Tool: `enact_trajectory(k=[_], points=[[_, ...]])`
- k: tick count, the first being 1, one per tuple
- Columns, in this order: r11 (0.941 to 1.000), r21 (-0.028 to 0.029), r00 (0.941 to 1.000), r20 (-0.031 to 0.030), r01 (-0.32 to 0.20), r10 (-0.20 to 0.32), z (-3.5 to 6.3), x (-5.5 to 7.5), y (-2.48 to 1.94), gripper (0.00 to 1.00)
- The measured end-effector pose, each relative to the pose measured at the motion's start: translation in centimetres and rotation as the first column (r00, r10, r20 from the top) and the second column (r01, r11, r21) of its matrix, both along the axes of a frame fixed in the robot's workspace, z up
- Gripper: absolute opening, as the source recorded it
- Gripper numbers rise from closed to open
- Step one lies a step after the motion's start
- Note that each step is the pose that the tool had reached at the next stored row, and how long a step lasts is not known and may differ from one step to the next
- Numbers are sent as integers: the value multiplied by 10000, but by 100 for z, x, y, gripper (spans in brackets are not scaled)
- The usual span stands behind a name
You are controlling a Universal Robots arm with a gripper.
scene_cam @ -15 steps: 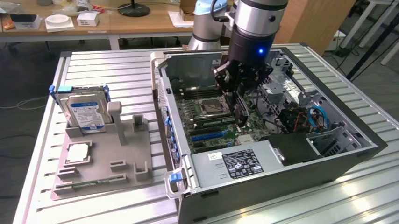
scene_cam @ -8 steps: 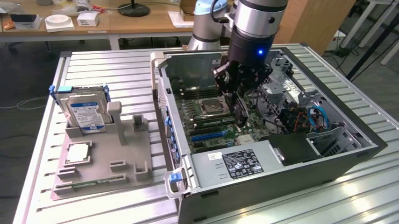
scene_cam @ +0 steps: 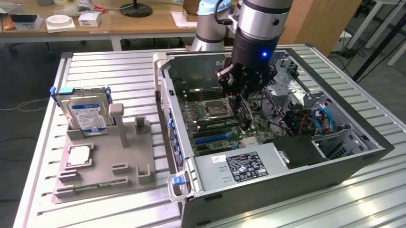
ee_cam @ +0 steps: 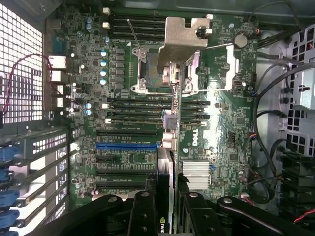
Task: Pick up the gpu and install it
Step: 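Insert the gpu into the slot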
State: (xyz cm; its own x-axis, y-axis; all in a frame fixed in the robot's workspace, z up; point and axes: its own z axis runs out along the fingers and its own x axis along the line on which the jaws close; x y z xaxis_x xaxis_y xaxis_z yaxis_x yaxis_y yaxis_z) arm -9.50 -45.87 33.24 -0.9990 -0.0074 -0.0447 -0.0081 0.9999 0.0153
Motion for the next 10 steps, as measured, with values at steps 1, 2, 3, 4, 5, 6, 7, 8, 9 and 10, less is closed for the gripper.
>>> enact_trajectory(k=[1,2,3,4,5,6,7,8,9,10], points=[[10000,0,10000,0,0,0,-3,0,0,26],[10000,0,10000,1,0,0,-5,0,0,26],[10000,-1,10000,1,1,-1,-8,0,0,26],[10000,0,10000,1,0,0,-11,0,0,26],[10000,0,10000,2,0,0,-13,0,0,26],[10000,0,10000,3,0,0,-16,0,0,26],[10000,0,10000,4,0,0,-18,0,0,26],[10000,-1,10000,4,0,0,-20,0,0,26],[10000,-1,10000,5,0,0,-23,0,0,26],[10000,0,10000,6,0,0,-25,0,0,26]])
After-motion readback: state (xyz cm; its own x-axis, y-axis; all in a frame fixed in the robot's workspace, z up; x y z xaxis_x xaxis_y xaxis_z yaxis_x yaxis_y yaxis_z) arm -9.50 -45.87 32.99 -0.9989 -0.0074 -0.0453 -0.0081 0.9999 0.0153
